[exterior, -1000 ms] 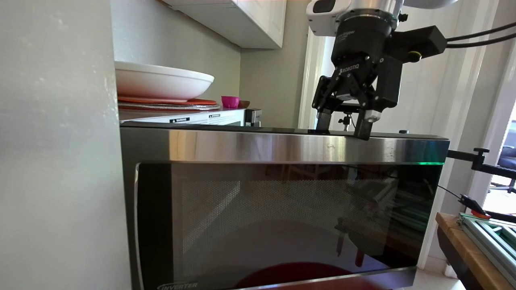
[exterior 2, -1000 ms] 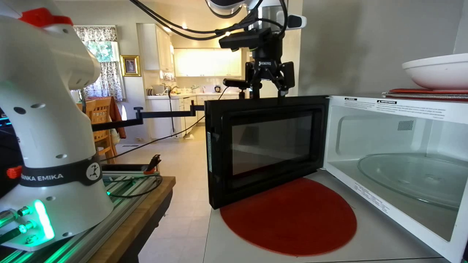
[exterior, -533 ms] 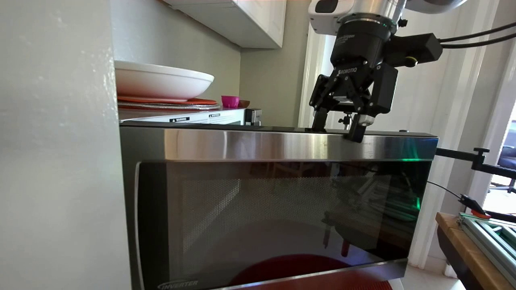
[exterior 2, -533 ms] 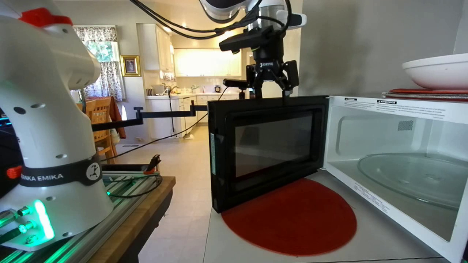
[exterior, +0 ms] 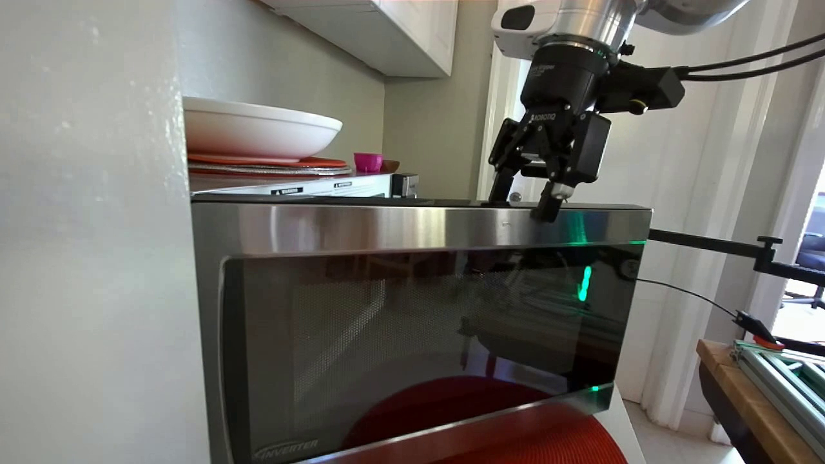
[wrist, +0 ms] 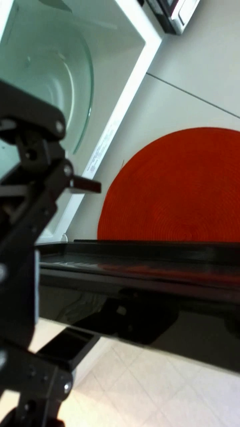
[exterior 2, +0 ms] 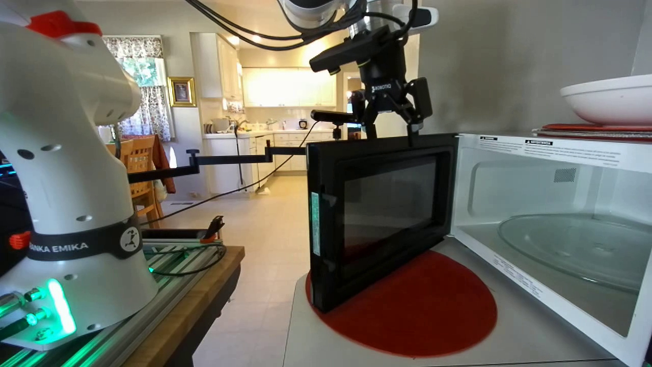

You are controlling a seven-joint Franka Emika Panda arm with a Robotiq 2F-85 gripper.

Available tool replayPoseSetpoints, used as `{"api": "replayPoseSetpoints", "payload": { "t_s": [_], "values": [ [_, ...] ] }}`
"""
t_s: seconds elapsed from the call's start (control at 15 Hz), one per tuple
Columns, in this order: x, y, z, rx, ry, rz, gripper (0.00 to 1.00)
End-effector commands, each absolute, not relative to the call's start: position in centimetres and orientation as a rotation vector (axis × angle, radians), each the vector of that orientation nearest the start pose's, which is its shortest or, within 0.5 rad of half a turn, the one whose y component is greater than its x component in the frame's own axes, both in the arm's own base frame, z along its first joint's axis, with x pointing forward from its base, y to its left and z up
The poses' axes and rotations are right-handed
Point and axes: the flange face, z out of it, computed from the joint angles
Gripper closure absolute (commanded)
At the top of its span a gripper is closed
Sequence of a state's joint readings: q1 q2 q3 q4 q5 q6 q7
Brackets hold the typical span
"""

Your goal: Put the pink bowl on top of the microwave, then close the door of the microwave

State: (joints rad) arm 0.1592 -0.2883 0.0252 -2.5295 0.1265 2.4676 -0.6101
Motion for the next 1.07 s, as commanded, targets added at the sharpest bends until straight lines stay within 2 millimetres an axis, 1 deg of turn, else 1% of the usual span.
{"api": "replayPoseSetpoints", "payload": {
  "t_s": [0.0,0.07,0.27,0.4,0.47,0.67,0.73,0.8,0.87,1.0],
  "values": [
    [45.3,5.6,39.4,-2.955,-1.014,-0.438,0.00],
    [45.9,4.6,39.3,-2.973,-0.995,-0.471,0.00],
    [49.1,0.0,39.5,-3.051,-0.892,-0.640,0.00],
    [50.5,-2.7,40.4,-3.081,-0.810,-0.764,0.00],
    [50.9,-3.6,41.1,-3.096,-0.772,-0.812,0.00],
    [51.2,-5.0,43.5,-3.118,-0.707,-0.956,0.00],
    [51.3,-5.1,44.8,-3.123,-0.694,-0.988,0.00],
    [51.2,-5.2,45.2,-3.125,-0.668,-0.996,0.00],
    [51.2,-5.2,46.1,-3.128,-0.643,-1.010,0.00],
    [51.1,-5.2,46.8,-3.116,-0.585,-0.970,0.00]
  ]
}}
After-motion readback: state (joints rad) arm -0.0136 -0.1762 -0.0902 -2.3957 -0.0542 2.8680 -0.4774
